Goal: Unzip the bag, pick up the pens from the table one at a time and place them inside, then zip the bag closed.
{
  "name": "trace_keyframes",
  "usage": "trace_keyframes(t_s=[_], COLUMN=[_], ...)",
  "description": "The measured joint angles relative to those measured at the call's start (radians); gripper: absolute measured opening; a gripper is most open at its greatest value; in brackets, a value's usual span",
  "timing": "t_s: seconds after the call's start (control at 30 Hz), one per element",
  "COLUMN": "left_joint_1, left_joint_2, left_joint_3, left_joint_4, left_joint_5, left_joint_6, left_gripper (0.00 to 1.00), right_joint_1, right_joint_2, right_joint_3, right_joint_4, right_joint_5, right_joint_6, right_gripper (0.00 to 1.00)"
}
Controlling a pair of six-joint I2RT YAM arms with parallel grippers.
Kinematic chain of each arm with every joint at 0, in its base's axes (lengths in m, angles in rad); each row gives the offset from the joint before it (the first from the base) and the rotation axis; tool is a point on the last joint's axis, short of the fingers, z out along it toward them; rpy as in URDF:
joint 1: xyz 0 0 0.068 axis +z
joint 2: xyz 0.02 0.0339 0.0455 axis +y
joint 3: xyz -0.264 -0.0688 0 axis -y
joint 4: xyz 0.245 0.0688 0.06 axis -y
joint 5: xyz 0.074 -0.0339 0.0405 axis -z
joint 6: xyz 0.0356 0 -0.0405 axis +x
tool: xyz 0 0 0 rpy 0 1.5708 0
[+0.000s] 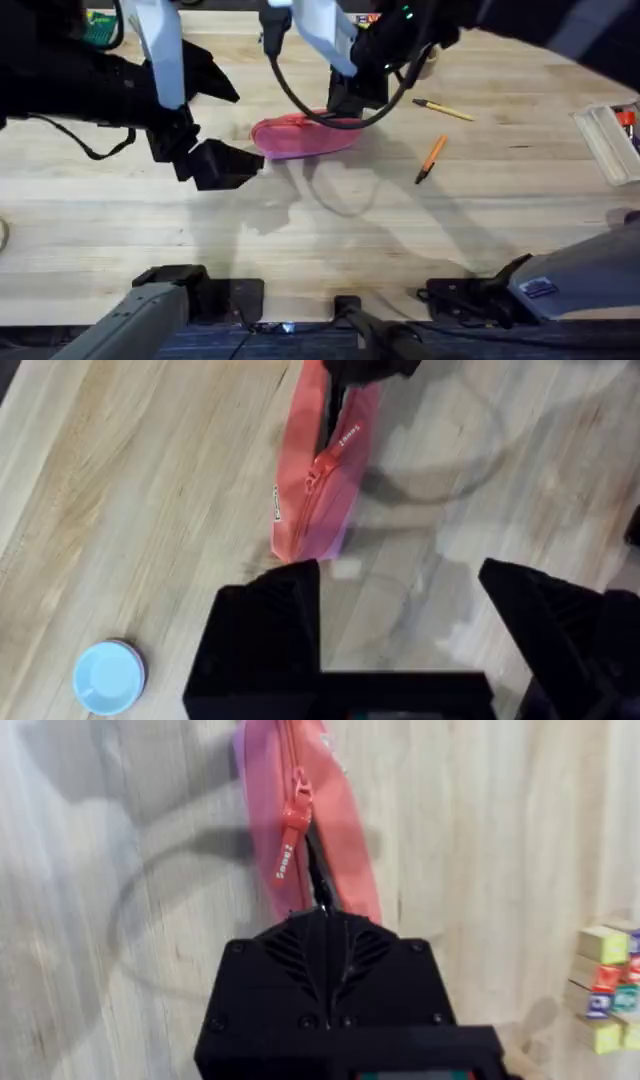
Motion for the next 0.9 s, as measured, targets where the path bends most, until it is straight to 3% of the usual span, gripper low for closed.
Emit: trace_keyframes(t_s=[0.9], left_joint_1=[0.0], left_joint_2=[0.0], left_joint_3=[0.0], left_joint_4=[0.0], left_joint_5=[0.0], left_joint_6=[0.0], left_gripper=[0.993], right_joint_1=[0.018], right_joint_2=[0.215], right_joint_3=[0.0], right_joint_4=[0.065], right_joint_5=[-0.056], right_joint_6=[-0.004], right_gripper=[0.03])
